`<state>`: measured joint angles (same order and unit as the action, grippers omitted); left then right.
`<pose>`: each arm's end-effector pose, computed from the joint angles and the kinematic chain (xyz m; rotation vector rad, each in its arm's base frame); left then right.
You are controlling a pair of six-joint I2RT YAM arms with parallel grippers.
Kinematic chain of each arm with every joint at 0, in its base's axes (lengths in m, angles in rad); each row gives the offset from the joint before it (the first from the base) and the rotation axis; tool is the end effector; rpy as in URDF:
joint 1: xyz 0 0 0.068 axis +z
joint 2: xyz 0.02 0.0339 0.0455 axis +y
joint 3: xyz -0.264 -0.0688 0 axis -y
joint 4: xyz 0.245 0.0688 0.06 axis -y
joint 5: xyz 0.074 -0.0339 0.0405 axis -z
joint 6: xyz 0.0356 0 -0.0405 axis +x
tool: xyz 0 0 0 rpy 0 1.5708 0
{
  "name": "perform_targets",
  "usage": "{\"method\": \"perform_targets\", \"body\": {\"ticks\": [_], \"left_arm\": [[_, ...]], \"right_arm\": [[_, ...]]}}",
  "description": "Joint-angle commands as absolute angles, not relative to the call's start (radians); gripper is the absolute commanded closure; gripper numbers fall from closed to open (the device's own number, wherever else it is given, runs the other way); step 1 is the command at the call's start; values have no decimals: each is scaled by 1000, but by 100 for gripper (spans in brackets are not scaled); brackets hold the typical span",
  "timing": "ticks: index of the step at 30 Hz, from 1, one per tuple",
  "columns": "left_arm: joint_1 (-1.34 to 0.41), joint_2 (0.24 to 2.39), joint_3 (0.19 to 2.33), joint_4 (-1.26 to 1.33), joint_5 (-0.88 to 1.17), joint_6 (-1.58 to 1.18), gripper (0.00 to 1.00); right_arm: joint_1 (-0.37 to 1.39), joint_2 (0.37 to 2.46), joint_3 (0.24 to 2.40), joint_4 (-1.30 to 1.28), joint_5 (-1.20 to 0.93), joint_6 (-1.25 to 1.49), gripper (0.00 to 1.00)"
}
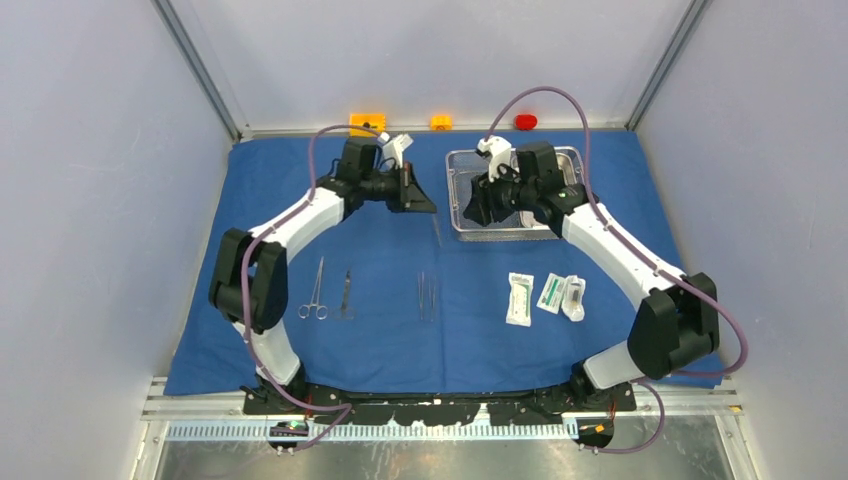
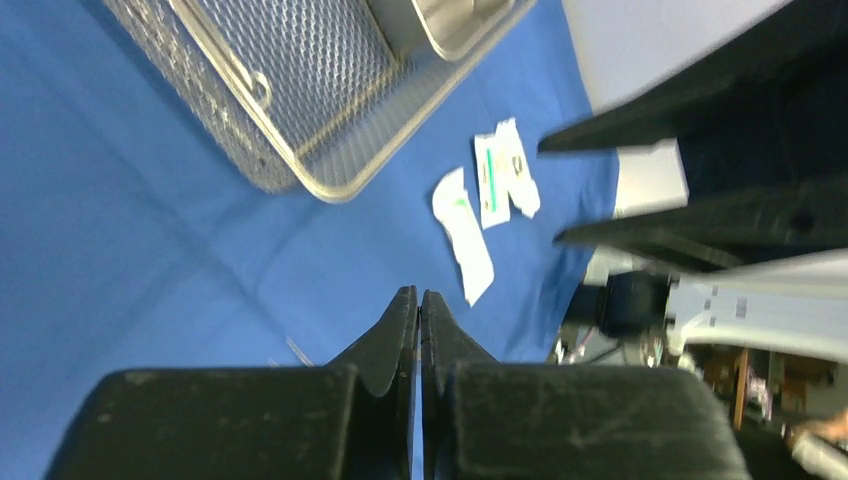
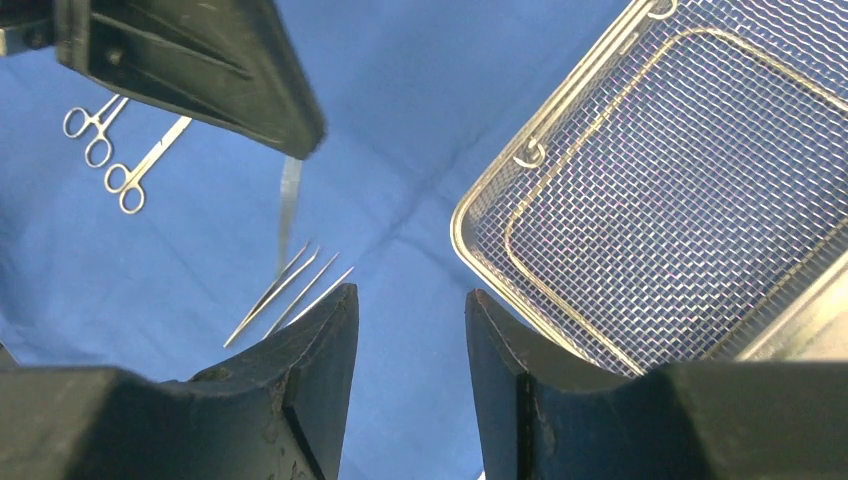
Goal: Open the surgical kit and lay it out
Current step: Place the medical item in the surgical kit.
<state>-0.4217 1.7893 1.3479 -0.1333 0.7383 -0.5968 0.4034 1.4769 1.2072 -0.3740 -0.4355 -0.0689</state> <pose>0.3630 -0.1891 0.2663 0.2747 2.2817 -1.3558 0.2998 0.1443 0.3051 -0.7551 2.0925 0.6664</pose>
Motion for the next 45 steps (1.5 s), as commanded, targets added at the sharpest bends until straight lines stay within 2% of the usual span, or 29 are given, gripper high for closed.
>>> {"method": "perform_targets", "body": {"ticks": [1,7,14,23,32,45], "left_arm": [[-401,1692,1258,-285,954,-323,100],[-347,1717,1202,-507,1104,-83,100],[-307,1802,1126,-503,1184,-39,100],[-290,1889,1025,-306,1185,-127,100],[-290,1930,1023,-183,1179,-207,100],[-288,1993,1065,-244,1165,-185,100]], "right_arm": [[395,1404,1160,-358,-388,-129,52],[383,1388,1109,-321,-362,-139,53],[376,1397,1089,-308,-346,-150,54],[362,1401,1068,-294,-341,-156,55],[360,1424,1066,-285,-352,-156,55],[360,1425,1059,-281,-355,-163,55]]}}
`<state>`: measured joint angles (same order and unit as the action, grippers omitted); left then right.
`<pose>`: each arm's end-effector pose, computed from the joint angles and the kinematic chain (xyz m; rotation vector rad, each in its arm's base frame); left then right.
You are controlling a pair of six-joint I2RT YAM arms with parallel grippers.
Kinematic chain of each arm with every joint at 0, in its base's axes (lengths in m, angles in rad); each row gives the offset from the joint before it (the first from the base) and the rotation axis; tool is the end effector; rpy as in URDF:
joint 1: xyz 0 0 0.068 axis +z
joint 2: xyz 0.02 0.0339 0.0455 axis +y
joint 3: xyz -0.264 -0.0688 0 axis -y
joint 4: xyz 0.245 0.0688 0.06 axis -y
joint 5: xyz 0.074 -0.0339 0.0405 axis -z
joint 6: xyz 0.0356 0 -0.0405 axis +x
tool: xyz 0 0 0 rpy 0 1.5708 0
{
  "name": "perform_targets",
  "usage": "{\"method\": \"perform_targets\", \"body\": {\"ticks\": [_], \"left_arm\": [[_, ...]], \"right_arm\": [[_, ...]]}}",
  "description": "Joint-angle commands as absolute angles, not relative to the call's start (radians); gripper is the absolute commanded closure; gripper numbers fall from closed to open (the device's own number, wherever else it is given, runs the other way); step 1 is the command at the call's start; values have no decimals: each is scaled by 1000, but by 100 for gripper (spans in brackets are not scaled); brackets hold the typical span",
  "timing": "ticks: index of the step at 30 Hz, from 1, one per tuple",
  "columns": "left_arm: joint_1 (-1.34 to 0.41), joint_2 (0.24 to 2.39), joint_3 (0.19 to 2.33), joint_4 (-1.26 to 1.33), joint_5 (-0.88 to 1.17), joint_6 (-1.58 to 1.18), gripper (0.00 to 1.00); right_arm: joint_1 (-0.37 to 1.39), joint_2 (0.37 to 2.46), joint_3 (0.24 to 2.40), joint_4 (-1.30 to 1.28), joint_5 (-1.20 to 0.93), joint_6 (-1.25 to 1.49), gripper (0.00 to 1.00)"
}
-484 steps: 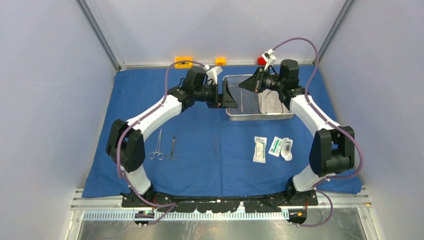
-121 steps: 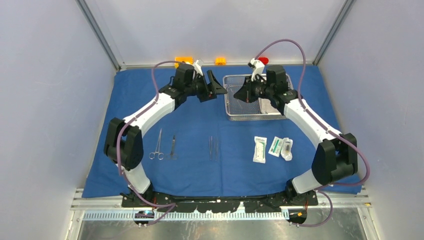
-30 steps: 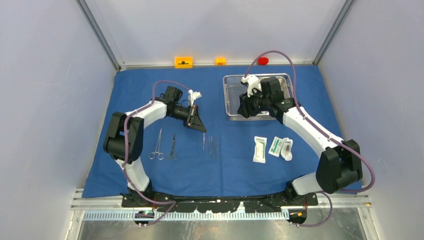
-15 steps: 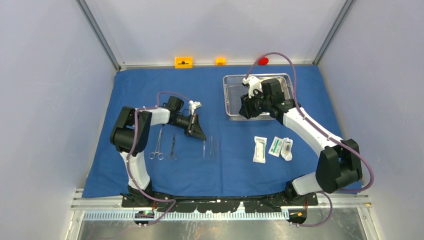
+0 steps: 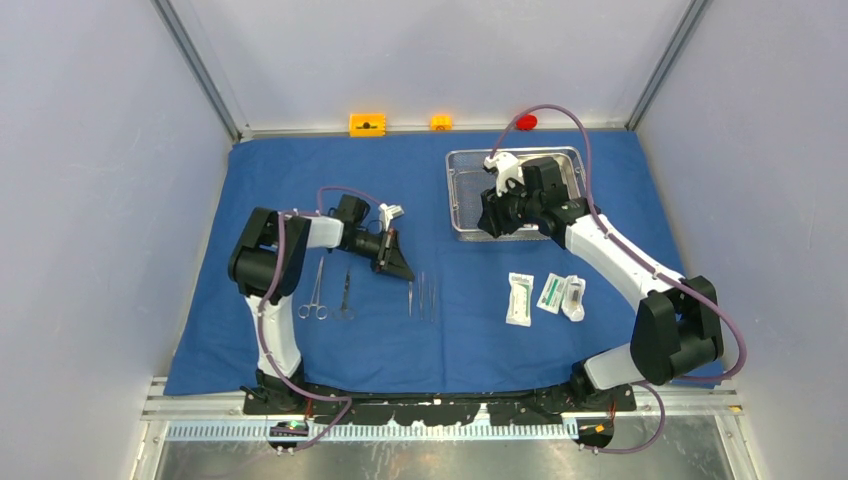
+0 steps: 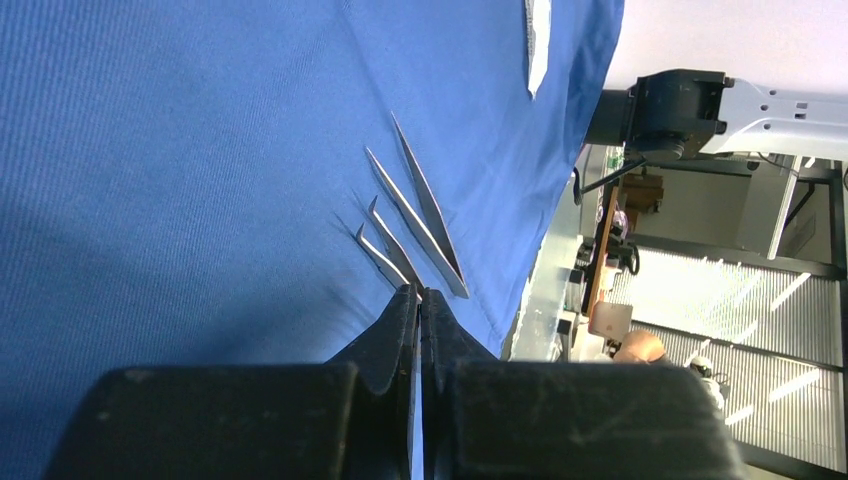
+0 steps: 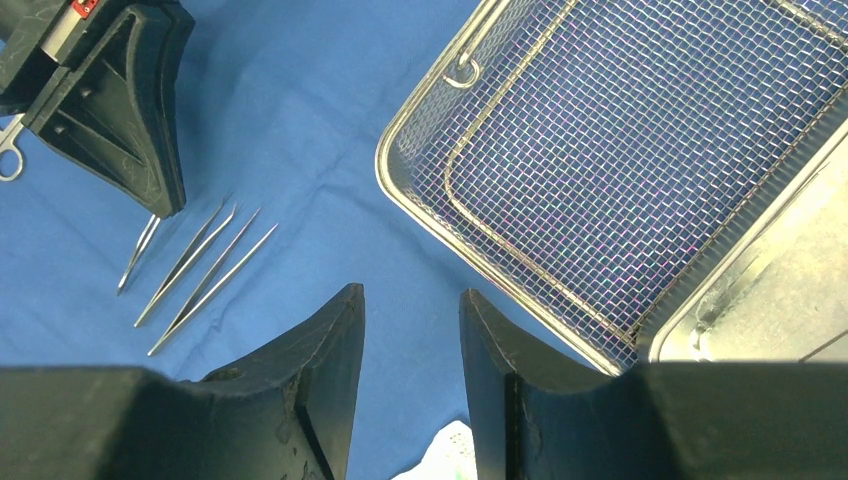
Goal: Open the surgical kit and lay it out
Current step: Place the medical item in the surgical kit.
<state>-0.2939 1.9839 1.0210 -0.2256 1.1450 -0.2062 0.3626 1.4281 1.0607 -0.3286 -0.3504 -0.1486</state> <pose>0.3239 -0.1319 0.1062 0.4304 2.5387 -1.7179 0.2903 0.1232 0.2739 -0.7520 2.1381 0.5103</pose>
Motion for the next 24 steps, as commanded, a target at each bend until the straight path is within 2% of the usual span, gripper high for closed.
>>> {"method": "perform_targets", "body": {"ticks": [1,10,20,24], "left_arm": [[-288,1996,1074,-256,1162,-178,99],[-279,2022,1099,-322,1152,-145,87],[-278,2008,1101,-357,1137,-120,87],[-279,1969,1092,-357,1129,-104,80]], "right_arm": [[360,1426,1058,-282,-356,-164,55],[359,1427,1056,-279,-360,-164,55],[359,1433,1057,-279,-364,-162,56],[360,1434,1057,-280,-366,-161,56]]}}
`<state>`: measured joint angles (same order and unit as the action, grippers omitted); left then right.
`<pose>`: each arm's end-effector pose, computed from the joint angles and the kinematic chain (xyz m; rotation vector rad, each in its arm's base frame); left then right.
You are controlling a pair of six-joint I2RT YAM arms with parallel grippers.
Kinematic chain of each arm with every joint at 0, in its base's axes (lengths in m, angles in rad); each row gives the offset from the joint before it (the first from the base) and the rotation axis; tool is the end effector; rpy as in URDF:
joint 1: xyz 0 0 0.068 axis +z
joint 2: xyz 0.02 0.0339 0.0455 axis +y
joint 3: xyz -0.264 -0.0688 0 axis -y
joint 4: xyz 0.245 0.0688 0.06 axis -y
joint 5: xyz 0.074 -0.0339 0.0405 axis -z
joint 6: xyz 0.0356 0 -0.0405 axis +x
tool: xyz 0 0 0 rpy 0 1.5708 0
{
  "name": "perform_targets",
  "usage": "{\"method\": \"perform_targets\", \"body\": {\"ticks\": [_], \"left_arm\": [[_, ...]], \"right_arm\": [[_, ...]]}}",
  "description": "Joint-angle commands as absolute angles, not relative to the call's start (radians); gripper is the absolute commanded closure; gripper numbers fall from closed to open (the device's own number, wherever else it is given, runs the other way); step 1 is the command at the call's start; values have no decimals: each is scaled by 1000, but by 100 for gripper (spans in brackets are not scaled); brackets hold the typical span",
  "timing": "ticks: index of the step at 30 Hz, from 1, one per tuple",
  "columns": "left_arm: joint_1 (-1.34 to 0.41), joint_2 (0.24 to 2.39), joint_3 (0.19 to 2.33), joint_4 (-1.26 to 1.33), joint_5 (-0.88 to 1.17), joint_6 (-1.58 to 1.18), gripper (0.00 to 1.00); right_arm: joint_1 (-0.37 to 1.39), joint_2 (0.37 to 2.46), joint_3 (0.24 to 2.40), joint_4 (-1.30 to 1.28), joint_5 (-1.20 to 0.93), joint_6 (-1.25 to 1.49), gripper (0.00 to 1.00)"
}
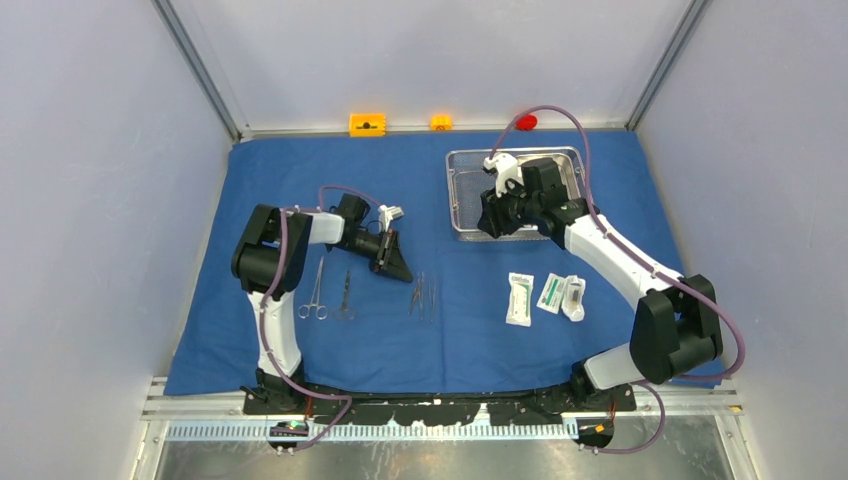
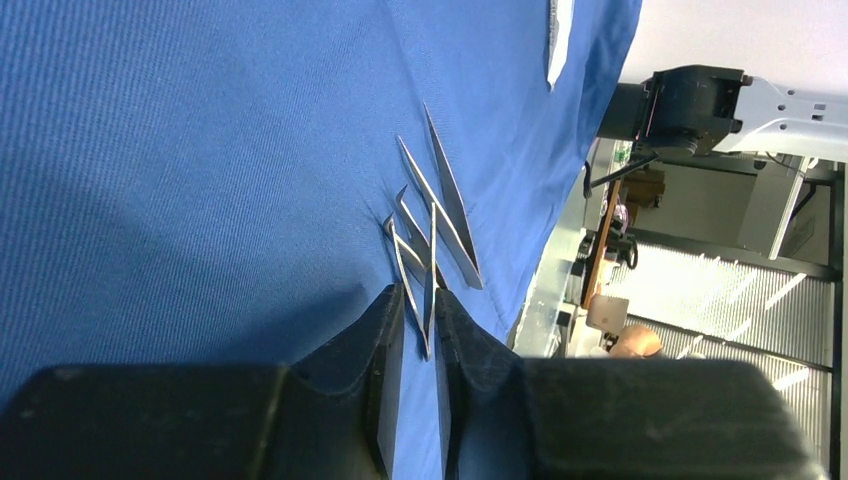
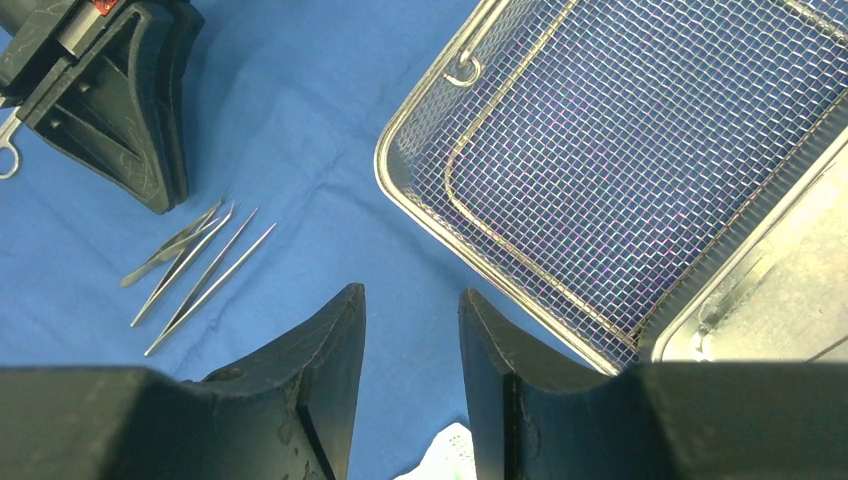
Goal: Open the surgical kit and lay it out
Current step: Place the medical item in the surgical kit.
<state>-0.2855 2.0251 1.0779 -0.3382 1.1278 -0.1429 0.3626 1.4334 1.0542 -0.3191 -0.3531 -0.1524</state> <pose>0.3294 -0.1302 0.1012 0.4241 2.5963 -1.6990 0.2910 0.1236 0.2710 -0.7574 2.1380 0.5116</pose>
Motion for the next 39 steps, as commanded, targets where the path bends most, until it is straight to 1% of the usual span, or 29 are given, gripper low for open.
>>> {"method": "perform_targets", "body": {"ticks": [1,4,8,22,31,39], "left_arm": [[-279,1958,1090,-356,1126,-100,78],[-284,1931,1090,-355,1105,-102,74],[-306,1926,1100,-364,1054,-111,71],[-408,1881,1096,-411,840,-51,69],[-422,1885,1103,-429,805,-48,72],[-454,1888,1108,-439,778,-50,79]], "right_arm": [[360,1435,1057,-279,-367,-161,56],[360,1441,1060,-280,-370,-160,55],[360,1441,1060,-279,-373,-160,56],[360,1441,1055,-288,-378,-166,56],[359,1444,1057,-294,-385,-166,56],[359,1444,1055,-295,-383,-169,56]]}}
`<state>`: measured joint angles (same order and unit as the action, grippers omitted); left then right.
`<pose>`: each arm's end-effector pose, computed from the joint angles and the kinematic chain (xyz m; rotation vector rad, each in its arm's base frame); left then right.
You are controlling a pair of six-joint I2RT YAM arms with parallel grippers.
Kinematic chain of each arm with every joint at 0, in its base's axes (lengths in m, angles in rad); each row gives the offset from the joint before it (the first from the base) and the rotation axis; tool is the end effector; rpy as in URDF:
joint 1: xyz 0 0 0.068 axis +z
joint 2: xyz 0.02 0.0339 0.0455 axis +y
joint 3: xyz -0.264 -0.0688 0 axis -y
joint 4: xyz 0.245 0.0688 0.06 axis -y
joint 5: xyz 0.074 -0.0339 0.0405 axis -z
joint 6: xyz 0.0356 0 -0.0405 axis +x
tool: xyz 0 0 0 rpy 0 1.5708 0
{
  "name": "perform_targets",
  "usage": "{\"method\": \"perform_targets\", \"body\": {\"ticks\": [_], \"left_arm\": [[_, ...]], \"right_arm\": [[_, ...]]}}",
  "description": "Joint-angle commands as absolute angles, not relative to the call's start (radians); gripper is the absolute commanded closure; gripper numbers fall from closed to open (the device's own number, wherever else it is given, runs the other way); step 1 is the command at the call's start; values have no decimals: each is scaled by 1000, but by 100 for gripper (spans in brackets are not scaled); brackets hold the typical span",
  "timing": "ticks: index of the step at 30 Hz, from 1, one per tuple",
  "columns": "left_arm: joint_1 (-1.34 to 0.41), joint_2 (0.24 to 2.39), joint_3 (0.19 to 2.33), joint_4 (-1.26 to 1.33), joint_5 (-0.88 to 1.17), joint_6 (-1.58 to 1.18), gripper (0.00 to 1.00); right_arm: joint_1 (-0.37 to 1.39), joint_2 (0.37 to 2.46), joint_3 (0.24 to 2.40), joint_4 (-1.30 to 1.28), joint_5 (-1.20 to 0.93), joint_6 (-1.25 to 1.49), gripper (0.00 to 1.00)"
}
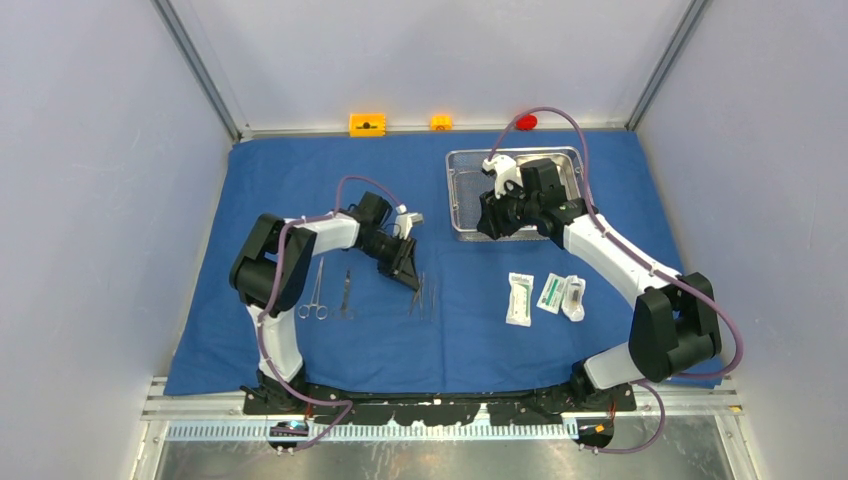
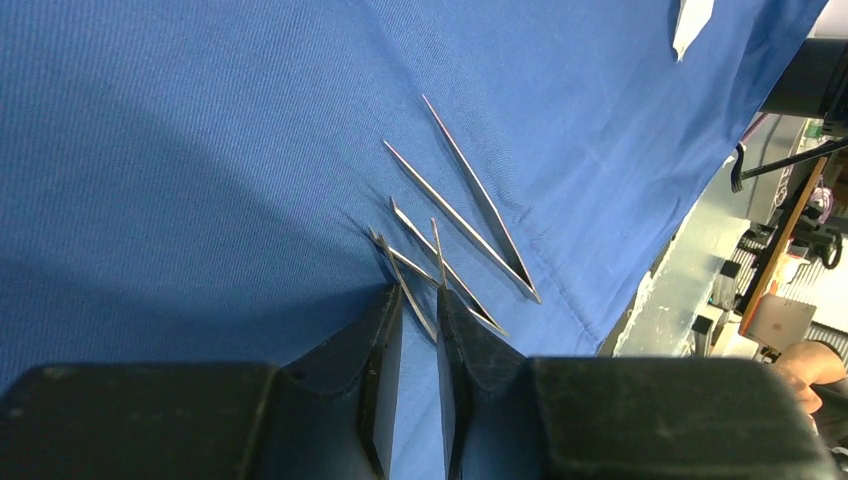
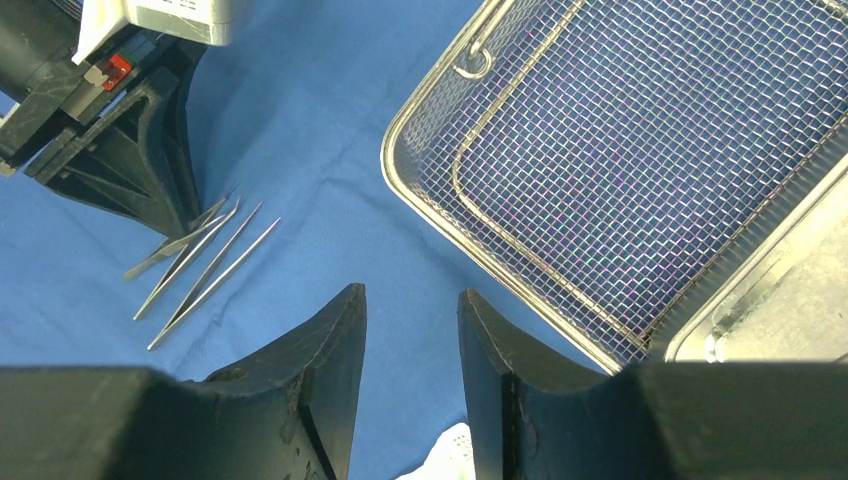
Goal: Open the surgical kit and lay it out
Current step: Place the medical item in the surgical kit.
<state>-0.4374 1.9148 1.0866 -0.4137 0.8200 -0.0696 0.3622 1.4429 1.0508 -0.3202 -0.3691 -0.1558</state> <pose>0.3066 -0.1721 0.1291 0.7006 2.6778 -1.2765 0.2917 0.1243 0.2671 -0.7696 2.1465 0.5290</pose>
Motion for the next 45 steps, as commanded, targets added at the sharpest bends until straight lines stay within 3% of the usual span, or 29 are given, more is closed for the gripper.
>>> {"method": "perform_targets", "body": {"ticks": [1,8,16,30,45], "left_arm": [[-454,1891,1109,-441,775,-51,79],[-460,1901,1117,-445,758,-63,83],[-462,1891,1124,-453,754,-72,100],[-457,1784,1111,-476,749,-96,100],[-454,1716,1062,-463,597,-140,100]], "right_arm": [[359,1445,1055,-296,-383,-170,56],[359,1445,1054,-296,-383,-172,56],[359,1451,1054,-297,-377,-175,56],[358,1457,1055,-298,-373,-179,56],[359,1466,1060,-304,-362,-183,56]]}}
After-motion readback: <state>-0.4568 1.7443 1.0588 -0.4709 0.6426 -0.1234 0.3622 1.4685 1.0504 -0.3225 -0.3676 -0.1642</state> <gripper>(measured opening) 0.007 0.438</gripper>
